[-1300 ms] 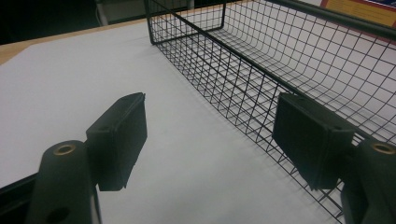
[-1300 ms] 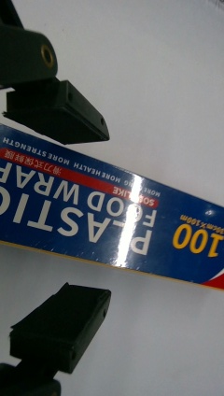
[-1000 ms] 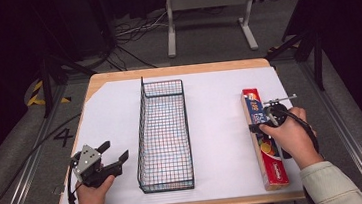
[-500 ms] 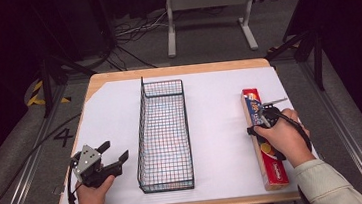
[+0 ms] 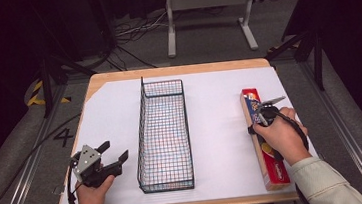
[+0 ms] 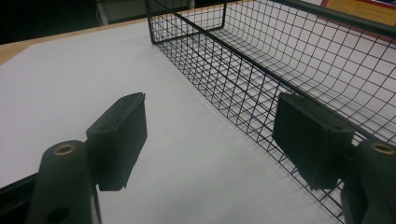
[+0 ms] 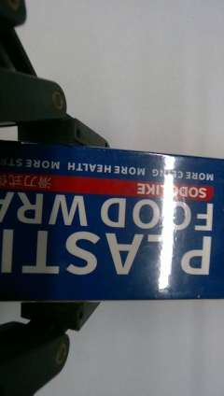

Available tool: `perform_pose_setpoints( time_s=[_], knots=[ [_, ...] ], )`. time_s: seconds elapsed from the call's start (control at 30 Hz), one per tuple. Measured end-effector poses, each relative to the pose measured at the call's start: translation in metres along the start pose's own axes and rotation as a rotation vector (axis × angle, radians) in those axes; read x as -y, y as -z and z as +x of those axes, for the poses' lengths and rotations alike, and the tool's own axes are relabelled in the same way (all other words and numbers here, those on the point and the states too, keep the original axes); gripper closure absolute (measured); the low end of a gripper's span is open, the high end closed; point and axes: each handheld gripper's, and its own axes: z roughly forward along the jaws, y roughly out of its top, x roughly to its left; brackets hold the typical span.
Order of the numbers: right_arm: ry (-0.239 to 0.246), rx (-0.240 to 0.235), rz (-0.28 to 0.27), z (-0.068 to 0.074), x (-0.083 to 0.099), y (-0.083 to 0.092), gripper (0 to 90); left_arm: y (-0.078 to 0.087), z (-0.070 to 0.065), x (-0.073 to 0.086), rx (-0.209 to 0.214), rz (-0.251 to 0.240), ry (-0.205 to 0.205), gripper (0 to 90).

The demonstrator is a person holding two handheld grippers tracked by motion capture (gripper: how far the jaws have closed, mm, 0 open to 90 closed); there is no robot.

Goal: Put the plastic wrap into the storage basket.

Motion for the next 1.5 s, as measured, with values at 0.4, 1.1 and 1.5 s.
perform_pose_setpoints(
  time_s=[0.4, 1.1, 1.5],
  knots=[
    [-0.052, -0.039, -0.014, 0.005, -0.008, 0.02, 39.3, 0.0, 0.0, -0.003, -0.006, -0.026, 0.006, 26.8],
    [-0.081, -0.034, -0.12, 0.035, -0.03, 0.068, 39.2, -0.004, 0.004, -0.006, -0.034, -0.048, 0.038, 27.2],
    [-0.104, -0.052, -0.144, 0.053, -0.035, 0.076, 39.2, -0.011, 0.008, -0.008, -0.042, -0.071, 0.098, 27.1]
  ],
)
